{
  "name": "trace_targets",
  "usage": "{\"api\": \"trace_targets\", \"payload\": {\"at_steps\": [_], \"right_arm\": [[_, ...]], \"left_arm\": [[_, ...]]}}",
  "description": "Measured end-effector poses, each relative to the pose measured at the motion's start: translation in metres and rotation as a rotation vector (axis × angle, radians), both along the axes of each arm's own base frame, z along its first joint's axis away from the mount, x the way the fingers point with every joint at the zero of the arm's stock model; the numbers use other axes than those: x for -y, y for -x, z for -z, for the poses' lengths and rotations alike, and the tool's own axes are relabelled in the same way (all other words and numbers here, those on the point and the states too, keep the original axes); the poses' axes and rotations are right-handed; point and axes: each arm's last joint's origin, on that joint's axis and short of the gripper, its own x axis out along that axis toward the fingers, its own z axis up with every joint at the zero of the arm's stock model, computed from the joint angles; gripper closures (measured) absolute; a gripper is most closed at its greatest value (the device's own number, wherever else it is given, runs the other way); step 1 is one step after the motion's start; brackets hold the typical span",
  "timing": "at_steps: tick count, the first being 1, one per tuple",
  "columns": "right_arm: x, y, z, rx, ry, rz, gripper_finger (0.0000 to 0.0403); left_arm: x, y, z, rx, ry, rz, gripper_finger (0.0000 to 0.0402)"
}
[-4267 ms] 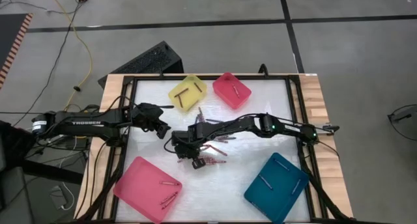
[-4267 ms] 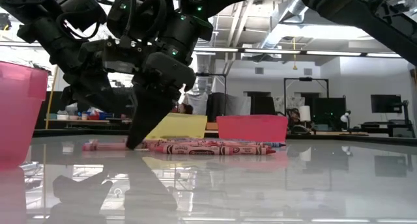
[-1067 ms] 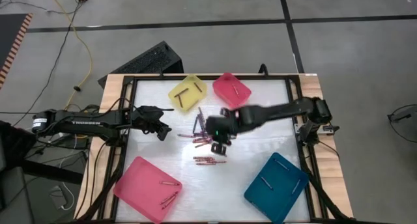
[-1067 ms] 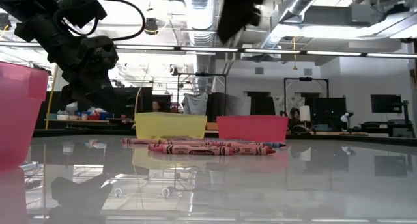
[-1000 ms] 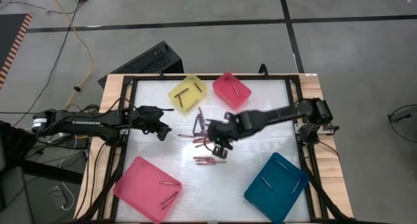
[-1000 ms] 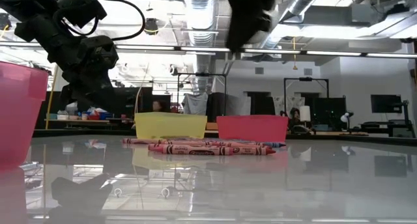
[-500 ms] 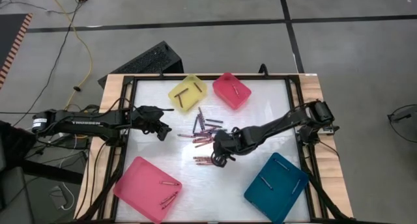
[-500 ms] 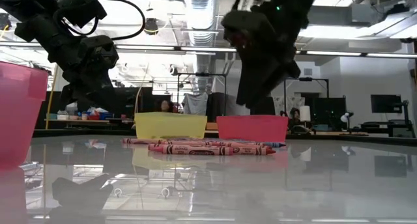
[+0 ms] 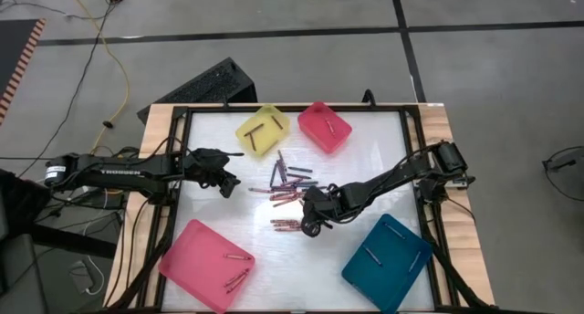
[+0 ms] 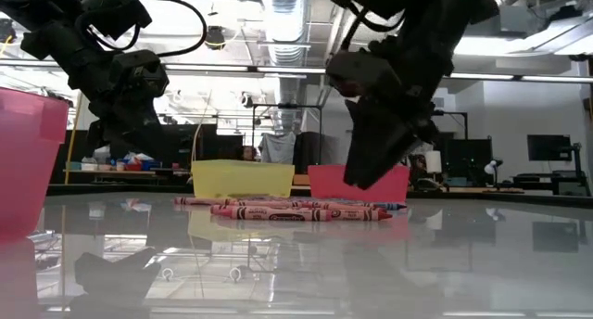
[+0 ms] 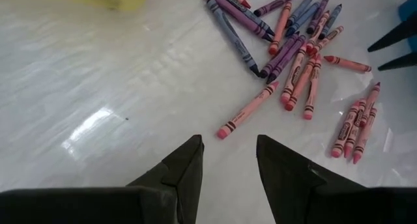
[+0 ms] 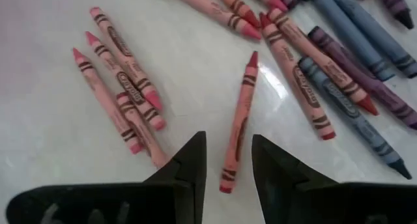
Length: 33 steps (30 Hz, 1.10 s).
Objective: Sort crayons
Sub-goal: Put the red crayon into the pink bin
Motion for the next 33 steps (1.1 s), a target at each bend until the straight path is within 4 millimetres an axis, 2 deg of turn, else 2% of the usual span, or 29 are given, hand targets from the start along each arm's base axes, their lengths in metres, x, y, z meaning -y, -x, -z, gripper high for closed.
{"api": "trace_targets", "payload": {"at_steps": [12, 16, 24, 30, 33], "right_arm": [[-0.004, -0.008, 0.034, -0.037, 0.006, 0.025, 0.0286], [-0.004, -0.007, 0.036, -0.048, -0.017, 0.068, 0.0299], [-0.004, -0.005, 0.036, -0.053, -0.057, 0.122, 0.0394], [-0.004, -0.007, 0.032, -0.044, -0.067, 0.125, 0.0397], [-0.005, -0.011, 0.023, -0.034, -0.059, 0.092, 0.0400]], "left_arm": [[0.000, 0.000, 0.001, -0.008, 0.002, -0.002, 0.0269], [0.000, 0.001, 0.001, -0.010, 0.001, -0.003, 0.0269], [0.000, 0.001, 0.001, -0.009, 0.000, -0.005, 0.0269], [0.000, 0.000, 0.001, -0.008, -0.001, -0.006, 0.0269], [0.000, 0.000, 0.001, -0.008, -0.001, -0.007, 0.0269]]}}
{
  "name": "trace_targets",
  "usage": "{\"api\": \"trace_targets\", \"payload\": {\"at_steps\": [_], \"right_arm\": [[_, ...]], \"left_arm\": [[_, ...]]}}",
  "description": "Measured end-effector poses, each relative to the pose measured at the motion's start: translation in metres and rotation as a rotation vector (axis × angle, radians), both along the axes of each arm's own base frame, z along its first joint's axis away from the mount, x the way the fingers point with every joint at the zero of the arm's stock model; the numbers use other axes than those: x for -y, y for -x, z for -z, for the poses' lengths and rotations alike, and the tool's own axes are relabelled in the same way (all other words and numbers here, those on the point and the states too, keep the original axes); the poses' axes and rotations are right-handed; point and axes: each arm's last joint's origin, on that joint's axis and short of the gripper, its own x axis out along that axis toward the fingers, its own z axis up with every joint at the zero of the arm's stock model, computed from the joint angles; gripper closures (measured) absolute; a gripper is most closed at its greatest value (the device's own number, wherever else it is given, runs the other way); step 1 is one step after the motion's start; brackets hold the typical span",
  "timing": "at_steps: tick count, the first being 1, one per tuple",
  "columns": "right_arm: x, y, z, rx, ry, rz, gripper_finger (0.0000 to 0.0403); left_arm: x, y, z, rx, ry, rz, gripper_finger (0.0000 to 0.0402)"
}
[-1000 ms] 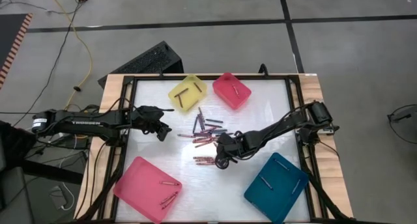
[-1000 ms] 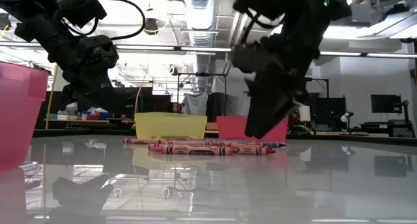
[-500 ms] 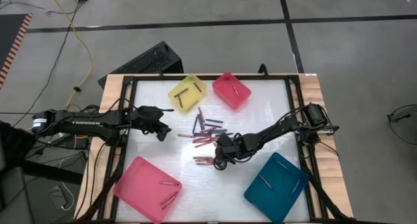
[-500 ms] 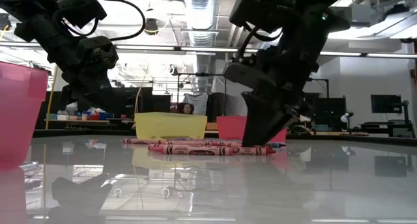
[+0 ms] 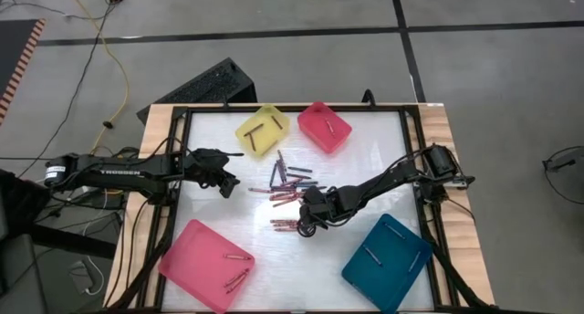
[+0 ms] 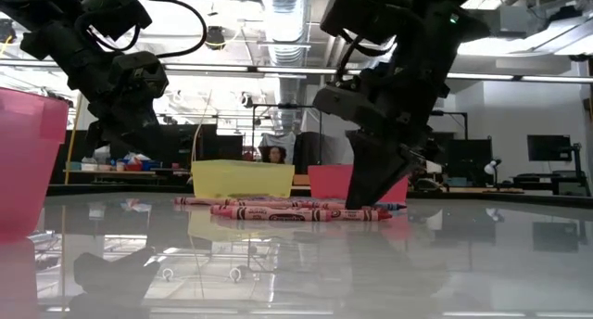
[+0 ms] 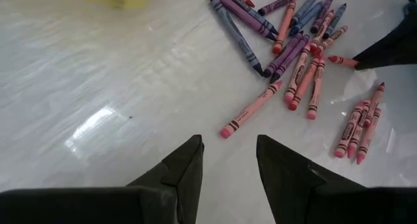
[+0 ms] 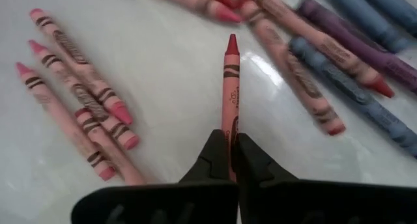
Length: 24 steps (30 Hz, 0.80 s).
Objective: Sort crayons
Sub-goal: Put the red crayon into the pink bin
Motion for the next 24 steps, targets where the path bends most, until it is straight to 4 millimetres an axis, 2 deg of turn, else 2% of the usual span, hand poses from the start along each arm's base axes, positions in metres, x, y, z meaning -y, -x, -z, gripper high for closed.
{"api": "trace_targets", "payload": {"at_steps": [11, 17, 24], "right_arm": [[-0.004, -0.029, -0.050, 0.159, 0.085, -0.150, 0.0400], [-0.006, -0.048, -0.075, 0.371, 0.203, -0.329, 0.0401], [-0.004, -0.062, -0.095, 0.599, 0.242, -0.430, 0.0401]], "left_arm": [[0.000, 0.000, 0.000, 0.005, -0.001, 0.000, 0.0269], [0.000, 0.000, 0.000, 0.002, -0.012, 0.020, 0.0269], [0.001, 0.000, 0.000, 0.002, -0.016, 0.060, 0.0269]]}}
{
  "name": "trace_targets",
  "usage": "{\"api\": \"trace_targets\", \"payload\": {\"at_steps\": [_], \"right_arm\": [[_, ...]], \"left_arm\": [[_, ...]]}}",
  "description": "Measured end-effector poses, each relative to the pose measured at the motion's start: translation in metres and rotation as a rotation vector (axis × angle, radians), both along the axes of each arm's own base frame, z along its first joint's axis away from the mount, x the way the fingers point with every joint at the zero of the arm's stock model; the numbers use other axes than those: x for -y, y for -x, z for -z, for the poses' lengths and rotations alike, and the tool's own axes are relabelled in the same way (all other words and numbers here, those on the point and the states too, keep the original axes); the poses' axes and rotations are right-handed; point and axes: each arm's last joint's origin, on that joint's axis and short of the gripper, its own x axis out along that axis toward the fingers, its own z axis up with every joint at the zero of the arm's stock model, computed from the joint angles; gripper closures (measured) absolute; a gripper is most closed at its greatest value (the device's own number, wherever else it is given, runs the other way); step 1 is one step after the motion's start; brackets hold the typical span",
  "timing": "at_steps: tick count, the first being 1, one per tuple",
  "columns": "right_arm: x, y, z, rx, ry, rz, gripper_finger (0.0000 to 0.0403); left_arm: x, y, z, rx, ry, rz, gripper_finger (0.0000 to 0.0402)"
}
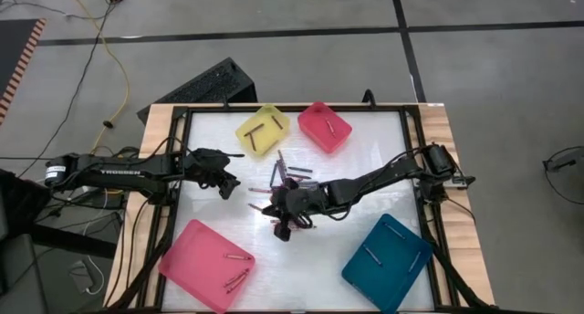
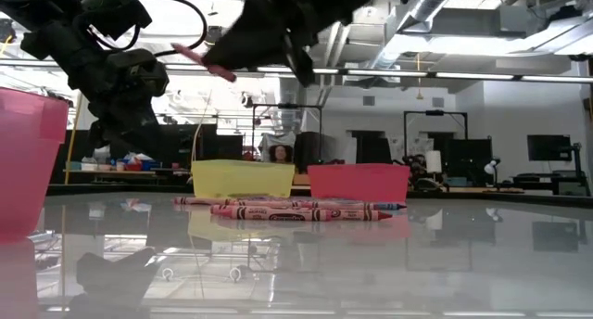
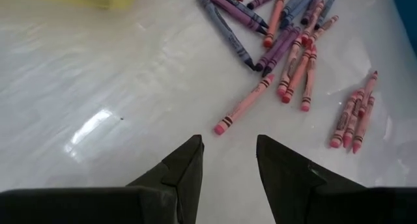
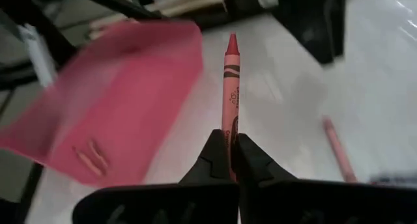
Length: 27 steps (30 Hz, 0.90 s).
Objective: Sort crayons
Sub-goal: Put the red crayon into the pink bin
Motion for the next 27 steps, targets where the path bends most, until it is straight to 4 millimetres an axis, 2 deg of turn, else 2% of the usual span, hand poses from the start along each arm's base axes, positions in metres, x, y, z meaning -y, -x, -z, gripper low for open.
{"api": "trace_targets", "payload": {"at_steps": [5, 11, 17, 21, 27], "right_arm": [[0.000, -0.003, -0.007, 0.072, -0.030, -0.055, 0.0401], [-0.010, -0.010, -0.011, 0.197, -0.078, -0.103, 0.0401], [-0.032, -0.043, 0.000, 0.205, -0.113, -0.156, 0.0401], [-0.041, -0.069, -0.001, 0.197, -0.124, -0.201, 0.0401], [-0.053, -0.095, 0.005, 0.124, -0.143, -0.287, 0.0401]], "left_arm": [[0.001, 0.000, 0.000, 0.000, -0.010, 0.049, 0.0269], [0.001, 0.000, 0.000, -0.005, -0.045, 0.097, 0.0269], [0.002, 0.000, 0.000, -0.011, -0.059, 0.136, 0.0269], [0.003, 0.000, 0.000, -0.006, -0.042, 0.154, 0.0269], [0.003, 0.000, 0.000, -0.005, -0.035, 0.153, 0.0269]]}}
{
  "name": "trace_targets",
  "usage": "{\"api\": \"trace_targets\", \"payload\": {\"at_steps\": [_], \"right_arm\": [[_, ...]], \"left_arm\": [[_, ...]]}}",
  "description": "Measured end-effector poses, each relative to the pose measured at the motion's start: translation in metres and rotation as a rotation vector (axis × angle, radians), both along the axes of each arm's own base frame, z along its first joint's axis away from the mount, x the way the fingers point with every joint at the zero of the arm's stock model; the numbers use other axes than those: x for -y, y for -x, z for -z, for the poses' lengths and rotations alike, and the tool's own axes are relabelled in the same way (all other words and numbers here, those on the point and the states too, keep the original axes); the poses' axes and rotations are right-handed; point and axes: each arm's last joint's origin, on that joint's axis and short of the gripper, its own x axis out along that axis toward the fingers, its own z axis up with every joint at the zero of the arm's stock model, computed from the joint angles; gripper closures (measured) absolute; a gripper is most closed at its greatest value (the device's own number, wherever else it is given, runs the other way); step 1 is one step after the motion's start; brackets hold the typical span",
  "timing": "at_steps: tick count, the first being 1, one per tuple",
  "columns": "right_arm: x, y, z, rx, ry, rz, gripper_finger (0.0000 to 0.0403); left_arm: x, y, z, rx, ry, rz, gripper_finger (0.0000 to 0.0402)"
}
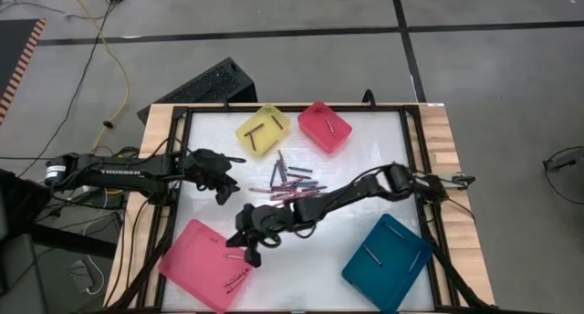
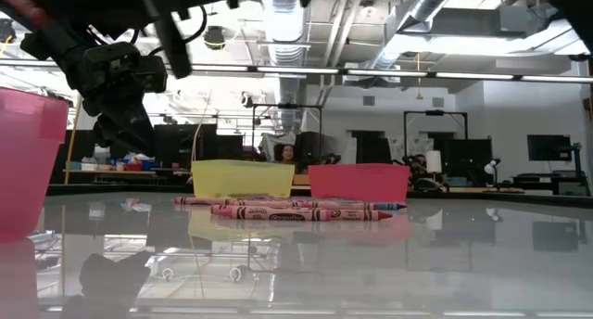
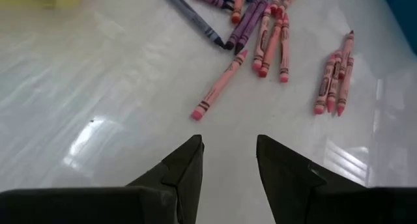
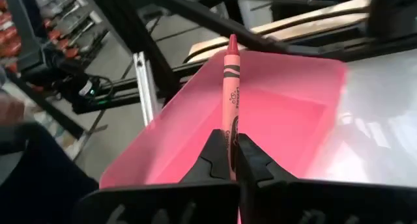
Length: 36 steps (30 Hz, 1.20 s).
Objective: Sort crayons
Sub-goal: Put the red crayon into the pink bin
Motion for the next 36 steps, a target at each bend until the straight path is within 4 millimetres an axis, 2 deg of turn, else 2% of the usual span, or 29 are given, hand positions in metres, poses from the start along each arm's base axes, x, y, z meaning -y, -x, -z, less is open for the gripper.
{"api": "trace_targets", "payload": {"at_steps": [4, 8, 13, 18, 22, 28, 34, 36], "right_arm": [[-0.017, -0.008, 0.010, -0.043, 0.009, -0.037, 0.0401], [-0.030, -0.006, 0.018, -0.081, 0.022, -0.058, 0.0401], [-0.036, -0.002, 0.026, -0.150, 0.044, -0.051, 0.0401], [-0.033, 0.000, 0.032, -0.214, 0.085, -0.001, 0.0401], [-0.030, -0.001, 0.031, -0.194, 0.094, 0.039, 0.0387], [-0.030, -0.001, 0.031, -0.201, 0.094, 0.041, 0.0330], [-0.025, -0.004, 0.016, -0.211, 0.094, 0.049, 0.0300], [-0.018, -0.002, 0.004, -0.262, 0.100, 0.064, 0.0299]], "left_arm": [[0.000, 0.000, 0.000, -0.004, 0.031, -0.015, 0.0269], [0.001, 0.001, 0.001, -0.013, 0.045, -0.001, 0.0269], [0.001, 0.003, 0.003, -0.036, 0.055, 0.005, 0.0269], [0.002, 0.003, 0.004, -0.046, 0.057, 0.005, 0.0269], [0.002, 0.003, 0.004, -0.046, 0.054, 0.007, 0.0269], [0.001, 0.003, 0.004, -0.046, 0.049, 0.009, 0.0269], [0.001, 0.003, 0.004, -0.047, 0.044, -0.005, 0.0269], [0.001, 0.003, 0.004, -0.047, 0.045, -0.007, 0.0269]]}}
